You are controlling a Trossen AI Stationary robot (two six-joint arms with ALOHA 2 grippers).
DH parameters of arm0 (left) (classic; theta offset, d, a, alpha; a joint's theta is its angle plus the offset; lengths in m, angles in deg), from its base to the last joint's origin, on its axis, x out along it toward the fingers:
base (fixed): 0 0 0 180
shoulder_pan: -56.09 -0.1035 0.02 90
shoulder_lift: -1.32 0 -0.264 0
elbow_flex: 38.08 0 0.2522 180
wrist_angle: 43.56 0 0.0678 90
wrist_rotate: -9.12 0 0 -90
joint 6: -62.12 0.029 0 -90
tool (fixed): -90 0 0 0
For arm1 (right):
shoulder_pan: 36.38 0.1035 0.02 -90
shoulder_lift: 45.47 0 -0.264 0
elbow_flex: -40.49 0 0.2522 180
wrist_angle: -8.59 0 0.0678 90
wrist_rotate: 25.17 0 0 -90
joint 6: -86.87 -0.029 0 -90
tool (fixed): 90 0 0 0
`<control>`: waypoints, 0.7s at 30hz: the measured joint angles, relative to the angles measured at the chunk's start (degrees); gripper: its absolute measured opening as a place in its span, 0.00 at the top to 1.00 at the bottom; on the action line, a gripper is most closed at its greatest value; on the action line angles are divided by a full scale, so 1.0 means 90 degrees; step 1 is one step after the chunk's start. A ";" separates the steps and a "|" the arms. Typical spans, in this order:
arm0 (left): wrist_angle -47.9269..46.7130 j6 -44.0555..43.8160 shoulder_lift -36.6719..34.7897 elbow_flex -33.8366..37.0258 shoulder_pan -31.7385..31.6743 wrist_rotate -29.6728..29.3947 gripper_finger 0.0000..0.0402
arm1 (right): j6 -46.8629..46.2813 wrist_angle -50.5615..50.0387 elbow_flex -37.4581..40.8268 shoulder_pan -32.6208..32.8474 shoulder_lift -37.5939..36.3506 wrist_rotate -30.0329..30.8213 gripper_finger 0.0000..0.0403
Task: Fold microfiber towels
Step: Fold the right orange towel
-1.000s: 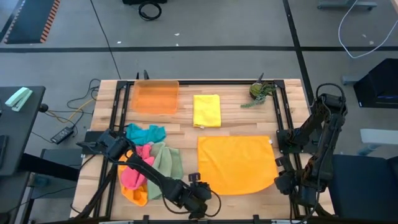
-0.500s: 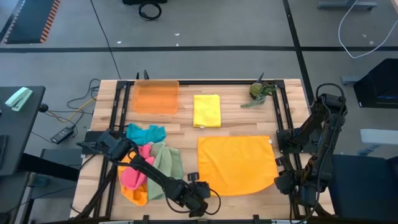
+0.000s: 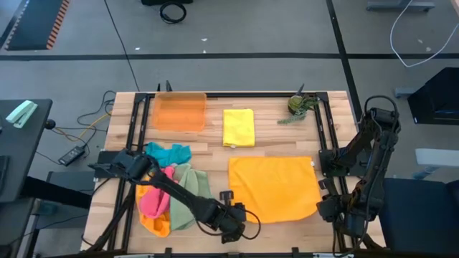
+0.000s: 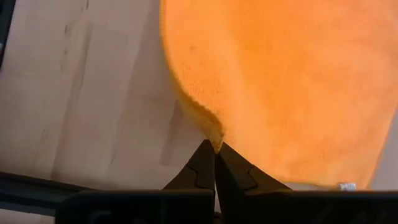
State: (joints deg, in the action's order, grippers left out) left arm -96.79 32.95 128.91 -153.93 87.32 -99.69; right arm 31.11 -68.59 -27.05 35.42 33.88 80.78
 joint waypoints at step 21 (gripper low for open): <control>-0.1474 -0.0516 -0.0327 -0.0372 -0.0176 0.1086 0.98 | -0.0828 0.2857 0.0610 0.0373 0.0019 0.0387 0.99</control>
State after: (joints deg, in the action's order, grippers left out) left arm -110.06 28.31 125.96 -157.29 85.74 -89.92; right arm 23.66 -42.88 -21.56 38.78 34.05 84.27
